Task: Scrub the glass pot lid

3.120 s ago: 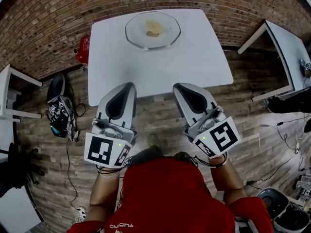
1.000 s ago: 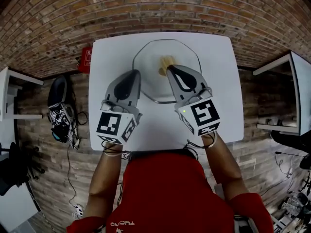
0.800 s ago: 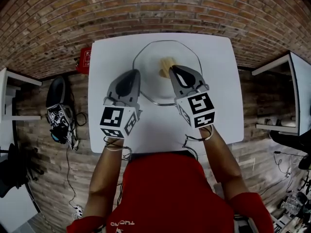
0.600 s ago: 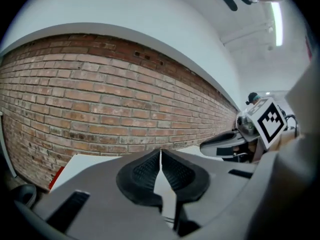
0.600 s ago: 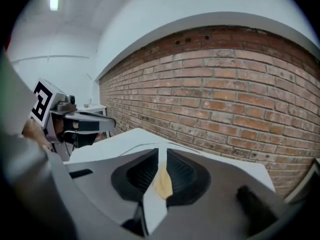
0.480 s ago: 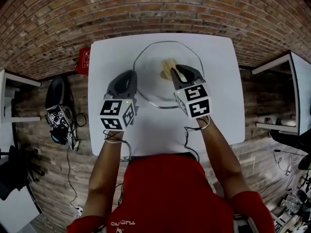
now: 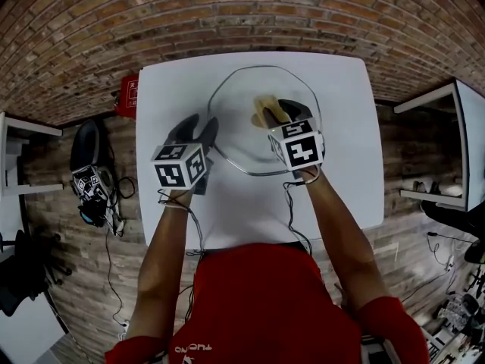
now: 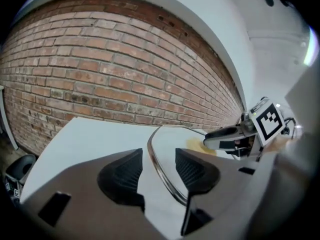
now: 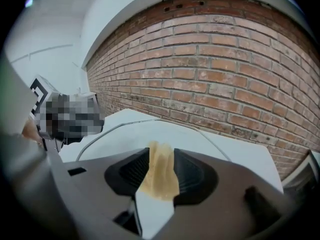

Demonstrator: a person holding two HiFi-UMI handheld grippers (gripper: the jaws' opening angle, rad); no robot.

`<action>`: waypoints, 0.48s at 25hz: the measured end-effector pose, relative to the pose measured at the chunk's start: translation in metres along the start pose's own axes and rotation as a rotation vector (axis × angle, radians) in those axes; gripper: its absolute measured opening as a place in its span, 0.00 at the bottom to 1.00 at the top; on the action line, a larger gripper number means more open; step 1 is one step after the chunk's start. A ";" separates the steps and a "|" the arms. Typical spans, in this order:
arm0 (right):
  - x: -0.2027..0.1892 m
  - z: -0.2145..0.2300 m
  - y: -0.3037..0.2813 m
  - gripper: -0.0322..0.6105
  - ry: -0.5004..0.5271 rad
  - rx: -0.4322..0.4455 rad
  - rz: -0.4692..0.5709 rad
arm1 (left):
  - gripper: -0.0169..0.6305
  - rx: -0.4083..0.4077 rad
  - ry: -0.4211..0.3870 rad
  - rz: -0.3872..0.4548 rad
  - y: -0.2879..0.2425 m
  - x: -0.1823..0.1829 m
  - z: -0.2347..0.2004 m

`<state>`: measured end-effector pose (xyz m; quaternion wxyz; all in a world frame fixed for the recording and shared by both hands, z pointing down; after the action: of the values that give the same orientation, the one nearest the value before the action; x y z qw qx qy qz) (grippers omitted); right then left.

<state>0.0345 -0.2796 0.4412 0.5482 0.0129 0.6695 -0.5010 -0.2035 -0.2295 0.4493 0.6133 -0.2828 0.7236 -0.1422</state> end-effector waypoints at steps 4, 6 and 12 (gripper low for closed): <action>-0.005 0.003 -0.011 0.28 -0.013 0.008 -0.042 | 0.34 -0.039 0.077 -0.095 -0.015 -0.010 -0.006; -0.008 0.003 -0.014 0.28 -0.018 0.014 -0.055 | 0.34 -0.055 0.094 -0.124 -0.019 -0.012 -0.006; -0.009 0.003 -0.019 0.25 -0.009 0.002 -0.075 | 0.33 -0.070 0.083 -0.154 -0.027 -0.013 -0.003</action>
<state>0.0298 -0.2861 0.4608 0.5321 -0.0141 0.6665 -0.5219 -0.1994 -0.2441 0.4751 0.5598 -0.3531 0.7289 -0.1750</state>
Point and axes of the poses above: the fingertips, and each gripper's own axes: y backward along the fingers, z to its right, x out of its top, the point moved 10 cm from there along y, backward along the fingers, and after that the axes turned 11 degrees about x, right-handed, at the moved point
